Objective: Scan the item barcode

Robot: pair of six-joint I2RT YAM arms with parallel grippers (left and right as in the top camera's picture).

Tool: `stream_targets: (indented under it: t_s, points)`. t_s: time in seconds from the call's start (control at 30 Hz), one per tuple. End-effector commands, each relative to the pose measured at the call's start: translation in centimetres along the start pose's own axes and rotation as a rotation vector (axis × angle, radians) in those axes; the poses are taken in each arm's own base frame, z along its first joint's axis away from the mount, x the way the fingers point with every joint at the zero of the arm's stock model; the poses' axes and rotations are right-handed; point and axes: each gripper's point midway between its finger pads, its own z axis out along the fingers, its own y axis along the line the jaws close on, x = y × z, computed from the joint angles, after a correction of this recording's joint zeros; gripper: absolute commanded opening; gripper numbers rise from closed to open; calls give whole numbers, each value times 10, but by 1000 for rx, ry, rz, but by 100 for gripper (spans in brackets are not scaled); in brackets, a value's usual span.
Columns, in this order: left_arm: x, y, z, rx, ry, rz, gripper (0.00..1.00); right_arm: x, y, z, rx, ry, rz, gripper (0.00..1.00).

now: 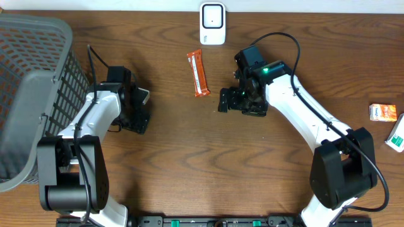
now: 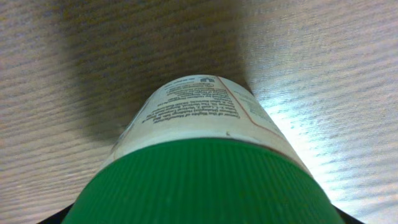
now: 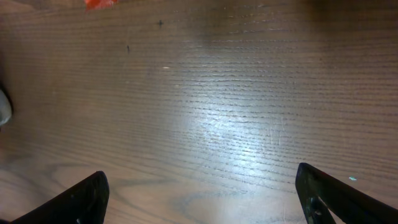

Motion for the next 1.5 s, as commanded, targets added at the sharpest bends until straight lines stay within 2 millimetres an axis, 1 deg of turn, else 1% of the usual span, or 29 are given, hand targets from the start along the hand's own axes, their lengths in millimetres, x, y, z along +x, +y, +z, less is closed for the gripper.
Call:
stream_targets:
  t_s: [0.0,0.03,0.13,0.23,0.37,0.43,0.5,0.6,0.67,0.8,0.93,1.0,1.07,1.1,1.17,1.23,1.27,1.4,1.47]
  points:
    - [-3,1,-4,2,-11,-55,69,2,-2,6,15,10,-14,91]
    - [-3,1,-4,3,-9,-68,65,2,-2,6,16,11,-13,91]
    - [0,0,-4,6,0,-158,59,2,-2,6,16,11,-14,91]
    - [3,-4,-4,10,21,-293,59,3,-2,5,16,13,-31,90]
    - [9,-19,-4,12,59,-443,59,7,-5,5,25,30,-48,88]
    - [7,-30,-3,22,67,-554,59,9,-7,5,30,41,-47,88]
    - [2,-46,-3,56,68,-662,58,11,-8,5,34,49,-45,89]
    - [-3,-66,-3,51,68,-874,59,16,-10,4,44,69,-40,88]
    - [-12,-80,-2,51,37,-972,59,21,-12,4,53,87,-50,89]
    - [-26,-103,-1,31,-33,-1164,59,30,-17,3,69,125,-58,86]
    - [-31,-124,-2,33,-72,-1350,59,35,-15,2,54,151,-76,85]
    - [-31,-134,-2,34,-83,-1440,62,37,-15,2,49,158,-76,85]
    - [-35,-141,-2,46,-102,-1473,63,37,-15,2,50,160,-76,84]
    - [-36,-143,-2,54,-108,-1480,66,38,-15,2,51,161,-76,83]
    - [-39,-146,-3,68,-115,-1496,77,38,-15,2,51,161,-76,83]
    - [-40,-147,-3,73,-117,-1495,93,38,-15,2,51,161,-78,83]
    - [-40,-147,-4,72,-118,-1490,98,37,-15,2,51,160,-81,83]
    - [-41,-148,-9,89,-124,-1479,99,35,-14,2,46,149,-95,83]
    - [-43,-148,-16,107,-138,-1454,99,34,-15,2,48,145,-96,83]
